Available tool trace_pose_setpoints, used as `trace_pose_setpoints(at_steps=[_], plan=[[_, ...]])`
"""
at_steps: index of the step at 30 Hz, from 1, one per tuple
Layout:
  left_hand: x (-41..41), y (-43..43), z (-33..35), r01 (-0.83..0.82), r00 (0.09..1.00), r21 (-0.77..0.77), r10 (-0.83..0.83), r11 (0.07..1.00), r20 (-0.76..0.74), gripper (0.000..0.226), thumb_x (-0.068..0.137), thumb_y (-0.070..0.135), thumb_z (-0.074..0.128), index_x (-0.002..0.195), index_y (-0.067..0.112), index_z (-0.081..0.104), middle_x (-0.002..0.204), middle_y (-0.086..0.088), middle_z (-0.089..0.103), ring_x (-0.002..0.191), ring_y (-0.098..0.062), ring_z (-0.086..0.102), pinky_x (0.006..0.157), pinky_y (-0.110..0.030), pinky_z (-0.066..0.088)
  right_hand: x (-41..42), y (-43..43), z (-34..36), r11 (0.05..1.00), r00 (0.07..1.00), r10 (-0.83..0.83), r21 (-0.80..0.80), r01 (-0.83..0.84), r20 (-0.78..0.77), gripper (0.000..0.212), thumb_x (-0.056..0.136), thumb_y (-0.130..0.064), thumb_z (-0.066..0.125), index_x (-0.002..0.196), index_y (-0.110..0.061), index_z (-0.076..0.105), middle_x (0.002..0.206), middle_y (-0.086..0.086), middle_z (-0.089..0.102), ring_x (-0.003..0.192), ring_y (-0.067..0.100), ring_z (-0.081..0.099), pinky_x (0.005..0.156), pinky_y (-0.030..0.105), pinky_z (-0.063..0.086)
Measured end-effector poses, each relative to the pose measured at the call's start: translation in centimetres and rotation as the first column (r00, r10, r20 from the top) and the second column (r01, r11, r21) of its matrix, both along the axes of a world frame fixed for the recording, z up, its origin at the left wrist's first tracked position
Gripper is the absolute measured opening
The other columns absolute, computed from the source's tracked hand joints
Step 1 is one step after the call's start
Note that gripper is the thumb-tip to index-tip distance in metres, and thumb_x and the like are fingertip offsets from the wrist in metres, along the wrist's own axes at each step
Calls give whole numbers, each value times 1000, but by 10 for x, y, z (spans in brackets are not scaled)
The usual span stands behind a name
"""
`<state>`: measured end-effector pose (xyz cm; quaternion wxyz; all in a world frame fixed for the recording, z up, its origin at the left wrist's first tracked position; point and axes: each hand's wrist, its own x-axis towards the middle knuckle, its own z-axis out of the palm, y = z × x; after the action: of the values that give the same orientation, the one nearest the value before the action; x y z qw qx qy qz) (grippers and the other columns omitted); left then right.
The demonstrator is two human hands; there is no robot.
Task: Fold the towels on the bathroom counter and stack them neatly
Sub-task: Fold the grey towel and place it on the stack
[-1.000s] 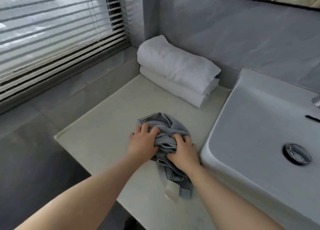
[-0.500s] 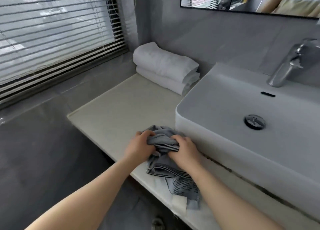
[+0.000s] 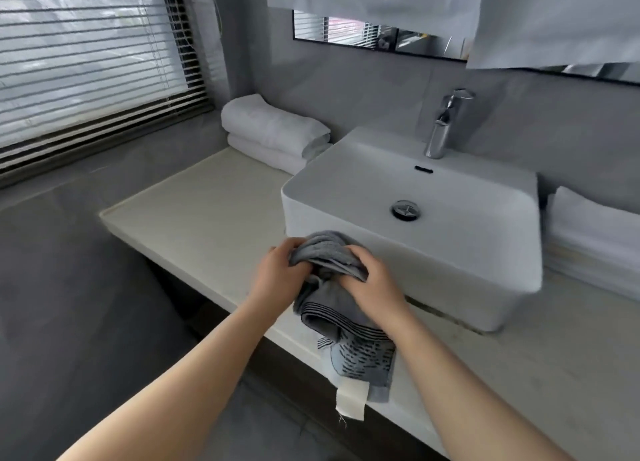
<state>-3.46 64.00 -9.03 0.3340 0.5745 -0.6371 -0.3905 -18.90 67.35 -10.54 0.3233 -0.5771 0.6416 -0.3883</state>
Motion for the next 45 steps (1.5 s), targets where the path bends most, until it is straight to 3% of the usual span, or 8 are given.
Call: trace_pose_setpoints(at_steps=[6,10,14,24,29,36,41,45], plan=[[-82,28,29,48,998,-85,-51,995,-38,14,79,26,61,88,35,55,101,-9,63,92,-25,60,86,-42,51,-79,47,27,992,990,-99,-63,106,97,34,88,-20,62,122,-24,59,111,-9,62,109,11,57,96,27,43],[-158,49,34,131,991,-91,-130,987,8,11,83,23,62,91,27,55,99,-8,62,89,-23,57,76,-31,45,-152,81,34,967,975,-220,-125,222,34,30,92,-18,57,121,-22,60,113,-3,60,108,11,54,88,17,38],[-236,75,35,221,975,-53,-221,974,0,7,84,24,60,89,24,57,97,-8,63,91,-25,59,83,-39,49,-232,117,38,952,955,-295,-93,292,-16,28,94,-21,54,121,-27,61,108,-12,62,101,4,53,83,17,37],[-372,119,30,382,924,87,-377,920,-66,37,76,42,73,75,12,52,73,-6,60,71,-21,57,69,-36,49,-378,190,47,910,898,-415,-59,411,-147,9,85,-30,67,92,-33,62,83,-16,64,81,5,59,72,22,44],[-408,126,24,474,880,159,-460,866,-116,43,74,44,75,66,15,45,65,-1,51,62,-14,49,61,-27,40,-413,211,31,877,863,-469,11,480,-187,22,86,-34,65,104,-22,67,100,-6,67,96,11,59,82,26,46],[-437,126,-4,476,870,266,-407,838,-276,41,79,36,72,62,13,43,59,-4,50,55,-17,48,57,-27,42,-433,227,12,827,827,-525,109,552,-201,8,87,-34,63,93,-29,60,91,-9,60,89,10,54,74,22,38],[-450,106,-26,303,934,449,-168,840,-315,50,79,45,70,94,-3,61,91,-22,67,85,-33,65,82,-43,56,-444,232,-8,748,768,-612,178,639,-188,13,91,-32,56,94,-21,63,91,-3,62,88,17,55,73,28,40],[-458,97,-45,235,935,590,-15,772,-353,43,84,40,67,98,-1,61,100,-23,66,83,-32,63,79,-39,51,-453,229,-25,699,745,-629,258,667,-224,25,94,-31,49,91,-12,65,83,2,61,78,18,54,63,27,39]])
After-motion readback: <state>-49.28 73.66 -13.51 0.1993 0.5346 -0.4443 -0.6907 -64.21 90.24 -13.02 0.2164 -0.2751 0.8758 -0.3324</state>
